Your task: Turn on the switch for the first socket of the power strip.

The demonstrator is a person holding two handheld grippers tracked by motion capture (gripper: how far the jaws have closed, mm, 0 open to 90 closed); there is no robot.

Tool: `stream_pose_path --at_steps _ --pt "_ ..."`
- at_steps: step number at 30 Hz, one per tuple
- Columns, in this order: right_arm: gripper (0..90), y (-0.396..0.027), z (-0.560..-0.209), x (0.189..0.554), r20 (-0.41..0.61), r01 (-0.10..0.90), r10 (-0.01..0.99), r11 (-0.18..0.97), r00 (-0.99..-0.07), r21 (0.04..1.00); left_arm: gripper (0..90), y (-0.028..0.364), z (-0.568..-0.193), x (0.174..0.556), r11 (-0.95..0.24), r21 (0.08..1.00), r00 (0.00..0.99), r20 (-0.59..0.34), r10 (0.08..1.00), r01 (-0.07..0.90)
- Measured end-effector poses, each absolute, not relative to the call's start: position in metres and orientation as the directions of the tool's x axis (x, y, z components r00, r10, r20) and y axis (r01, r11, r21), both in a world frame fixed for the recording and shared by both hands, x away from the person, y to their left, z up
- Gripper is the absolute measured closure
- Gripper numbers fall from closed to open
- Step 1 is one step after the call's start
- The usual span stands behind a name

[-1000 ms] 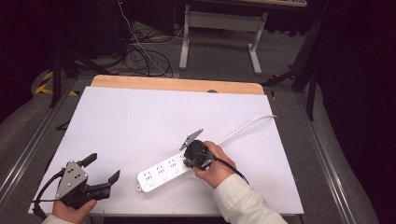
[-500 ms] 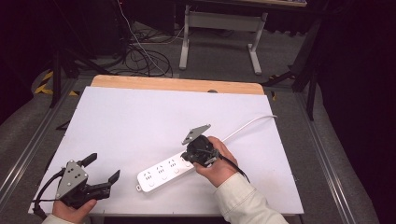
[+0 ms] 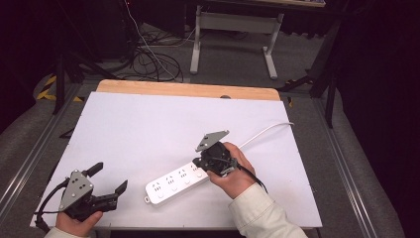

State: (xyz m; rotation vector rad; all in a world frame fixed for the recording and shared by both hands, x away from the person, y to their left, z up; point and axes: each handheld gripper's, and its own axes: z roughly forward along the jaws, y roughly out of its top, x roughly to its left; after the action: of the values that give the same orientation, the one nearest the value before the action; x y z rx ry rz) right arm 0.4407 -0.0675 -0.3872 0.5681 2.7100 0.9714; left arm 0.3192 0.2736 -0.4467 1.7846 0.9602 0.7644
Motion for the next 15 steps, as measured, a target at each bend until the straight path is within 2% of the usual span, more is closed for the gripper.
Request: stream_pose_path --at_steps 5,6,10,15 --pt "89.0 -0.071 -0.381 0.438 -0.067 0.27 0.414 0.699 -0.908 0.662 11.4 0.274 -0.446 0.319 -0.253 0.927 0.5 0.086 0.862 0.278" --pt "81.8 -0.073 -0.379 0.437 -0.069 0.264 0.412 0.693 -0.908 0.67 11.4 0.273 -0.446 0.319 -0.253 0.927 0.5 0.086 0.862 0.277" --pt "68.7 -0.079 -0.373 0.436 -0.075 0.257 0.427 0.666 -0.901 0.701 11.4 0.273 -0.447 0.32 -0.257 0.925 0.503 0.087 0.86 0.279" --pt "46.4 -0.088 -0.365 0.434 -0.108 0.223 0.452 0.617 -0.885 0.755 11.4 0.274 -0.447 0.32 -0.254 0.927 0.499 0.087 0.862 0.277"
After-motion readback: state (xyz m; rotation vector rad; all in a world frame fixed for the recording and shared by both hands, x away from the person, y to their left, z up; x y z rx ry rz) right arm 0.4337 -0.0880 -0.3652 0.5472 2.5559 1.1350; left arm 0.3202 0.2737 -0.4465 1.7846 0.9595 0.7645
